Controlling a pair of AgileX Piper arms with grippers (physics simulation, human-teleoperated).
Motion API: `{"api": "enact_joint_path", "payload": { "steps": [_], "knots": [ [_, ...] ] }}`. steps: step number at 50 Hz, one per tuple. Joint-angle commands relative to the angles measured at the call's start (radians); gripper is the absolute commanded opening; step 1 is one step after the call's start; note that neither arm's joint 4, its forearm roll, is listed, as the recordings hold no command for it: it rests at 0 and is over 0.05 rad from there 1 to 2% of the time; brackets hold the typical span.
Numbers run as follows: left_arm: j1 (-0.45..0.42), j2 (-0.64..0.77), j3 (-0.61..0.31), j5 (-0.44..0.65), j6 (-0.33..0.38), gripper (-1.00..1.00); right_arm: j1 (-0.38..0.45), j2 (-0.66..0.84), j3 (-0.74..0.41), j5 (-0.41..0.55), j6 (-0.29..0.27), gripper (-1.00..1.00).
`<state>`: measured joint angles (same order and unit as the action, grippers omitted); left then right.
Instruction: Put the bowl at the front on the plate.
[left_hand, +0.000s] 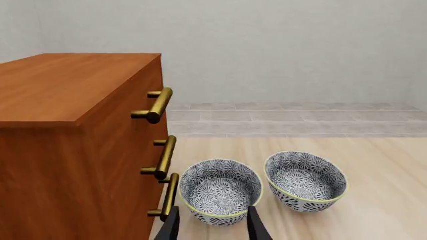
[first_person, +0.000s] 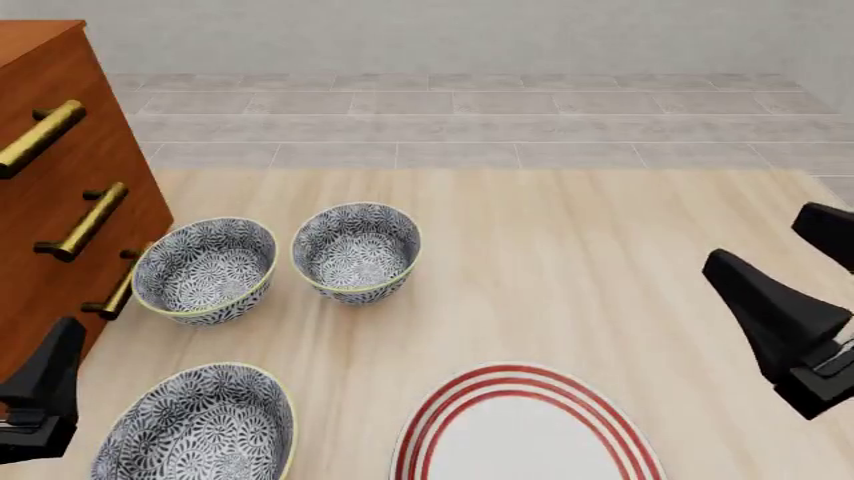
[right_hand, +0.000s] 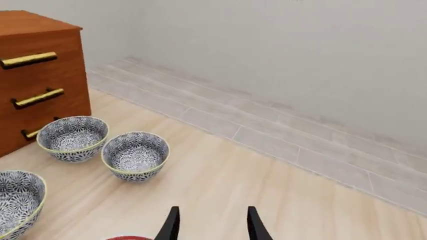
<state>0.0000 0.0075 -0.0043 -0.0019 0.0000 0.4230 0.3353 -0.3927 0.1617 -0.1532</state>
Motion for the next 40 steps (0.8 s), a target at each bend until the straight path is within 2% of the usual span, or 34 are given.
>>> {"api": "enact_joint_path", "payload": {
  "steps": [1,7,22,31,40],
  "knots": [
    [0.000,0.000,0.000,0.000,0.000,1.00,0.102,0.068,-0.019,-0.024,-0.029,1.00],
    [0.000,0.000,0.000,0.000,0.000,1.00,0.156,0.108,-0.033,-0.039,-0.050,1.00],
    [0.000,0.000,0.000,0.000,0.000,1.00,0.273,0.217,-0.034,-0.112,-0.053,1.00],
    [0.000,0.000,0.000,0.000,0.000,1.00,0.330,0.284,-0.048,-0.153,-0.048,1.00],
    [0.000,0.000,0.000,0.000,0.000,1.00,0.368,0.341,-0.076,-0.165,-0.076,1.00]
  ]
}}
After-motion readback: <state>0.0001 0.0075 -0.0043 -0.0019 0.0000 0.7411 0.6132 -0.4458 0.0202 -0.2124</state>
